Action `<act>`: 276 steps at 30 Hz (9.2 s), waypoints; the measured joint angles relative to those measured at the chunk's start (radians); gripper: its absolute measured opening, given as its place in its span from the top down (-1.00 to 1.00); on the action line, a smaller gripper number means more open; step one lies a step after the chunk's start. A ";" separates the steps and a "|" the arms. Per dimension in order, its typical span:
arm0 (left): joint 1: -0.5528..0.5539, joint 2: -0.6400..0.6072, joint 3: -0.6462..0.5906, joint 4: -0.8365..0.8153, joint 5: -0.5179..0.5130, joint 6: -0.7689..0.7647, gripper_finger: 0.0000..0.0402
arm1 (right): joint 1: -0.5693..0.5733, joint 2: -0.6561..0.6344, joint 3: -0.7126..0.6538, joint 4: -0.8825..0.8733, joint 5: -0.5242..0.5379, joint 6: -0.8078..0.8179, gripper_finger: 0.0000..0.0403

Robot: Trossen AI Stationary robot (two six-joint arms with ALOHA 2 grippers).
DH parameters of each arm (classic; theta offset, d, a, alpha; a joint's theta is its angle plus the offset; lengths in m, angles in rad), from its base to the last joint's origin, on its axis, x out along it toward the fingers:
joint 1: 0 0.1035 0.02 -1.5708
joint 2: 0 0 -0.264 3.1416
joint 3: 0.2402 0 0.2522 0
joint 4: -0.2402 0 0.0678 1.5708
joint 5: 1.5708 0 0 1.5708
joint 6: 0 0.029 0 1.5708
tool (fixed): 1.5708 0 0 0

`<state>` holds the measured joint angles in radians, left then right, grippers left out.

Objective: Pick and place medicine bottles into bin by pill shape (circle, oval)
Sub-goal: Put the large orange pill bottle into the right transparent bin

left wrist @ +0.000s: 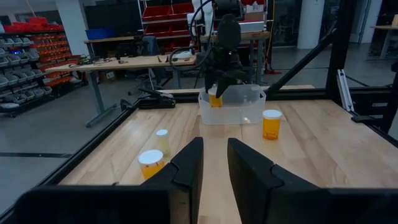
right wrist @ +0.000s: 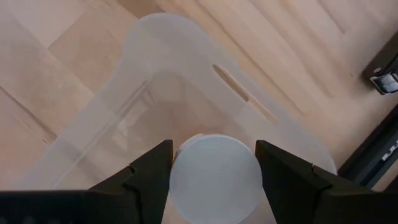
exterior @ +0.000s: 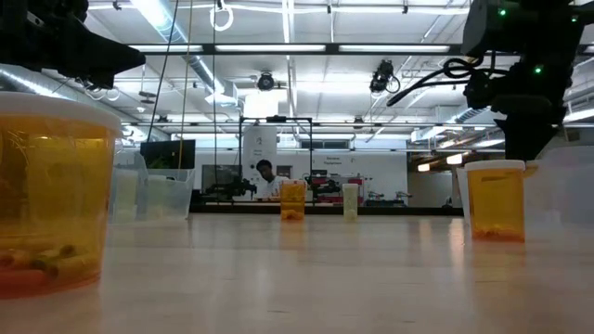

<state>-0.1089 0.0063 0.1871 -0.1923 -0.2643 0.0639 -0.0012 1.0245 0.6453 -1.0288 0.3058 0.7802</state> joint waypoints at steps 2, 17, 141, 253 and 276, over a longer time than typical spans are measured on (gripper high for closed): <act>0.000 0.000 0.000 0.000 0.000 0.000 0.58 | -0.011 0.000 0.000 0.000 -0.001 -0.006 -0.14; 0.000 0.000 0.000 0.000 0.000 0.000 0.60 | -0.037 -0.001 -0.064 0.040 -0.012 -0.024 -0.14; 0.000 0.000 0.000 0.001 -0.001 0.000 0.56 | -0.267 1.037 0.952 0.479 -0.285 -0.896 -0.52; 0.000 0.000 0.000 0.000 0.000 0.000 0.57 | 0.243 0.053 0.052 -0.113 -0.115 0.370 -0.21; 0.000 0.000 0.000 0.000 0.000 0.000 0.59 | 0.374 0.054 0.042 -0.098 -0.157 0.458 -0.21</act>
<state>-0.1085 0.0063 0.1874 -0.1925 -0.2642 0.0642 0.3726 1.0782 0.6872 -1.1271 0.1486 1.2385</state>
